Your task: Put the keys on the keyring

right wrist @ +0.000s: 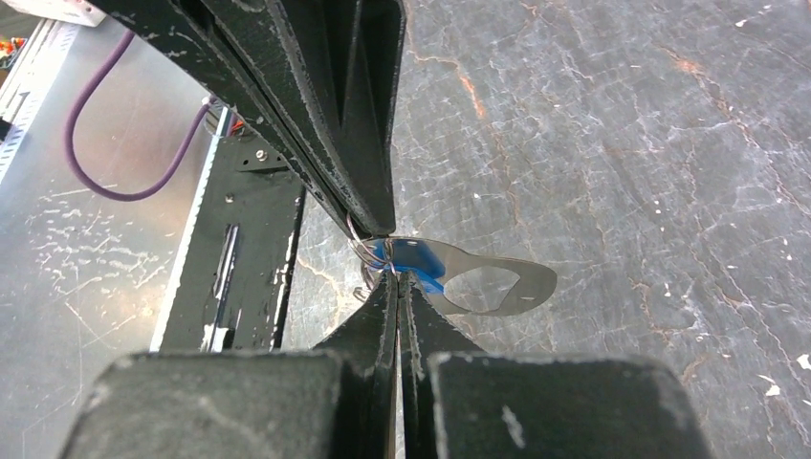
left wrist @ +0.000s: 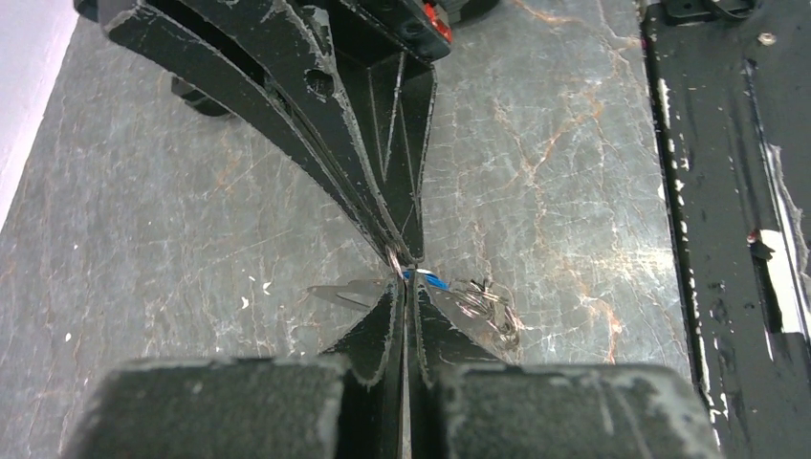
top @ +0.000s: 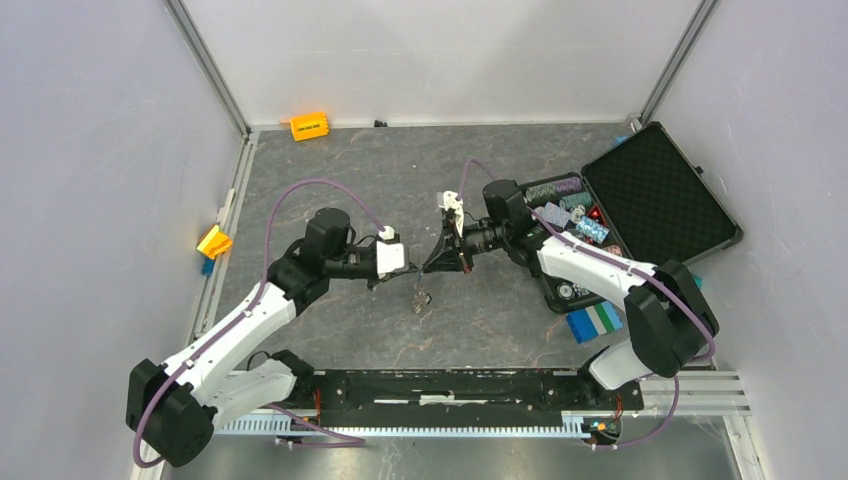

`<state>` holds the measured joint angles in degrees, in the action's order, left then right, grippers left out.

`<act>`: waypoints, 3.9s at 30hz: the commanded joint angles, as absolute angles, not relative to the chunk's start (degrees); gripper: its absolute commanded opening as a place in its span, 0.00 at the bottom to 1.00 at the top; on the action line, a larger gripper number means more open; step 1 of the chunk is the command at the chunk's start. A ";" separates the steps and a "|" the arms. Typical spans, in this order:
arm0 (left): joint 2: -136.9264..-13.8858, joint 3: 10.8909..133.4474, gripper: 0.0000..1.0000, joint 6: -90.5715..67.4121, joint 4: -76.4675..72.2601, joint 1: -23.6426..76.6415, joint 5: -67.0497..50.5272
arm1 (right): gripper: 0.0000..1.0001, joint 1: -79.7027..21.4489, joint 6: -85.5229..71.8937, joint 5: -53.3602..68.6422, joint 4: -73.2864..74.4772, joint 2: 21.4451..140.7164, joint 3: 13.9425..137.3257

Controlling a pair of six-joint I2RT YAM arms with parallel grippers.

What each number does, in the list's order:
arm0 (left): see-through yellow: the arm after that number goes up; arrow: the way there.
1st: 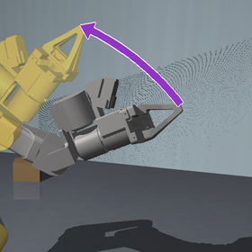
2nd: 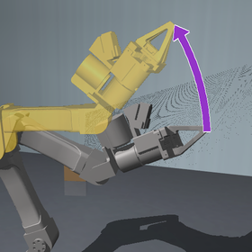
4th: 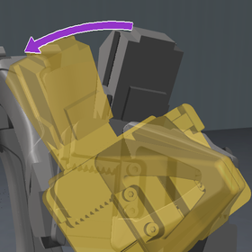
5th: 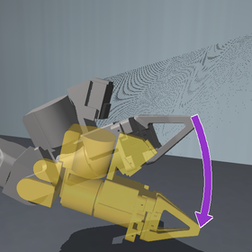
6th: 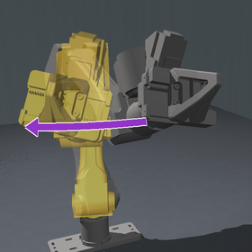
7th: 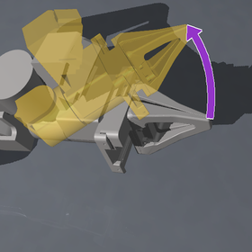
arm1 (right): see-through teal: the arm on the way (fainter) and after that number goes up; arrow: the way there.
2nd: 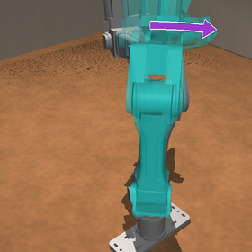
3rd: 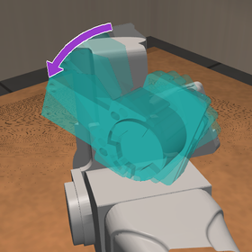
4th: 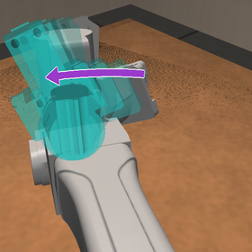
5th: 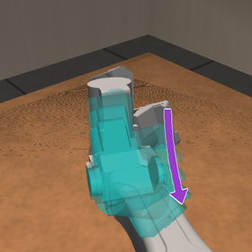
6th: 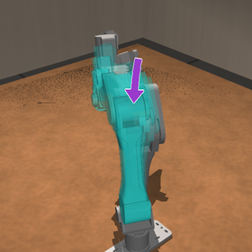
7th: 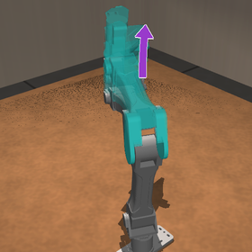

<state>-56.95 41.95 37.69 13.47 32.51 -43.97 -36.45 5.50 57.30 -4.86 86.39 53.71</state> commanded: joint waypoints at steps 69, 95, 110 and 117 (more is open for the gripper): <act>-62.03 39.35 0.02 10.36 -17.40 29.17 -63.79 | 0.34 -38.12 21.62 53.64 5.05 69.42 54.31; -61.53 37.25 0.02 7.99 -22.02 28.41 -63.46 | 0.26 -36.83 19.16 53.68 2.72 69.10 53.15; -61.46 37.05 0.02 6.99 -23.24 28.30 -63.60 | 0.26 -36.73 18.59 55.11 2.00 71.41 52.47; -61.53 36.74 0.02 6.74 -23.70 28.21 -63.72 | 0.21 -36.73 18.28 55.46 1.80 71.57 52.56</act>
<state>-62.30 37.10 8.78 -20.12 28.58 -63.13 -36.99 18.98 54.17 3.81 71.53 52.60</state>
